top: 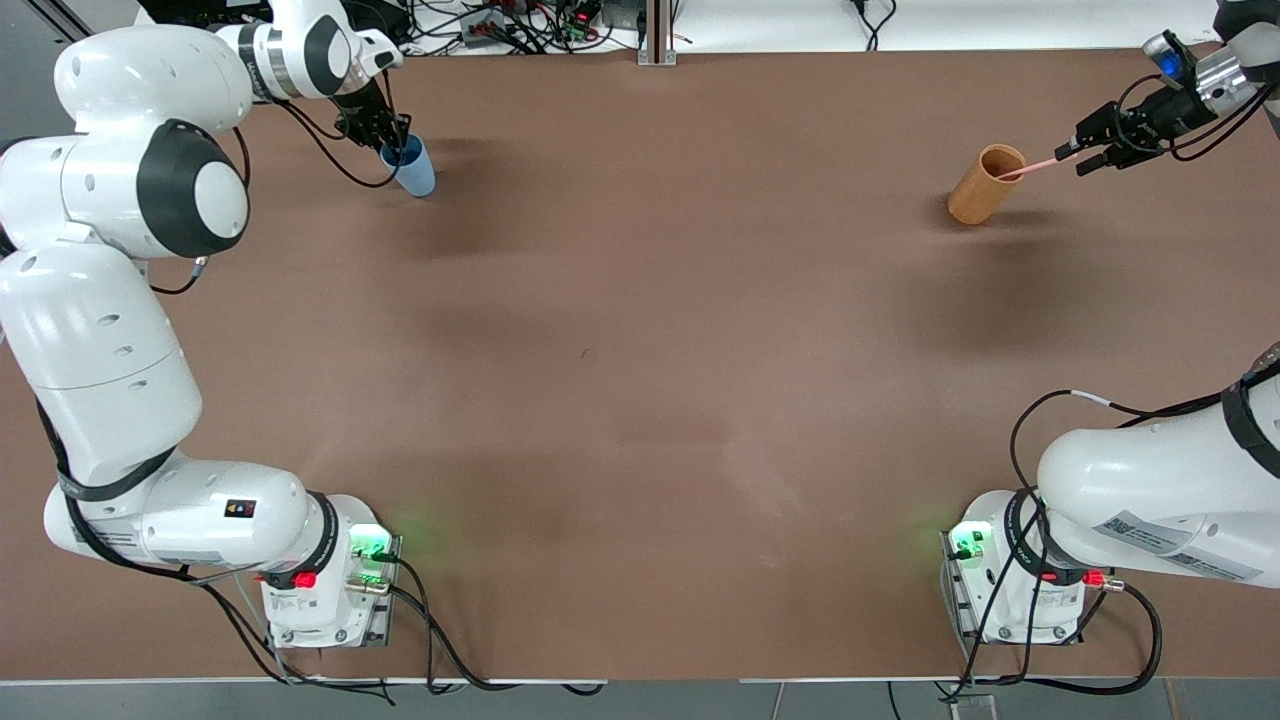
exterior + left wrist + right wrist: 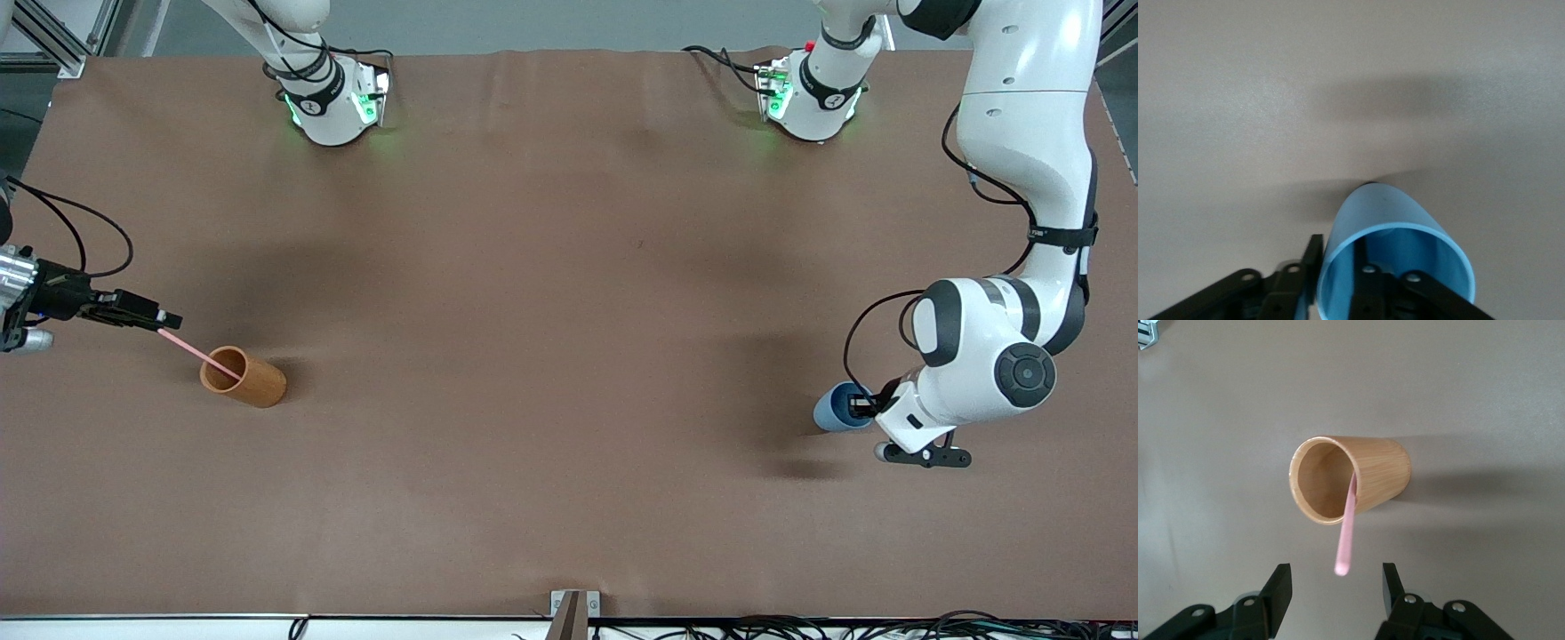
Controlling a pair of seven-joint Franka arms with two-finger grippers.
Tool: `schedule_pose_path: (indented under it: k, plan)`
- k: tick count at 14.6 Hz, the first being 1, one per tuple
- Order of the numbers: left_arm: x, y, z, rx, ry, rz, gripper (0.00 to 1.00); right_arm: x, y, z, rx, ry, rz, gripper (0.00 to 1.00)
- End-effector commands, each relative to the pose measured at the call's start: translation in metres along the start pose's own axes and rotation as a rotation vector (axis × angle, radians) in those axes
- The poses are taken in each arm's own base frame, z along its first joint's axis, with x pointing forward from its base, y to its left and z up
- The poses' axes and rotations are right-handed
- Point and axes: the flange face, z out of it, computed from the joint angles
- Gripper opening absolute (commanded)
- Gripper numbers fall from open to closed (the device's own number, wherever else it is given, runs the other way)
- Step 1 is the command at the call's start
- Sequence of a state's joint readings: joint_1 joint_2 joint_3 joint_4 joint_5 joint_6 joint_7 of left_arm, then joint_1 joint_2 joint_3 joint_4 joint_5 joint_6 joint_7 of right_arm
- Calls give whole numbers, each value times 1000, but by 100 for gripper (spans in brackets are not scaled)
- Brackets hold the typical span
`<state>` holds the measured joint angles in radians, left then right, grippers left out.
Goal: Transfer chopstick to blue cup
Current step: 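Grasp the blue cup with the left gripper and slide it inward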
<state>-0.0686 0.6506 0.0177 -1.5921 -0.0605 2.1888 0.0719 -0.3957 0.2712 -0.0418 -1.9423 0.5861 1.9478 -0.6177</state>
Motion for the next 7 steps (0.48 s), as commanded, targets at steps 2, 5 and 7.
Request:
schedule_pose_path:
  k: [2,5,7]
  plan:
    - [0,2,-32,1,46,-4,0,2,6,1,38,32,-1,47]
    - [-8,27,-94,-18,69,-41,0,6,4,1,64,62,11,37]
    - [-17,72,-119,-49,27,-110,0,6,6,1,65,65,13,34]
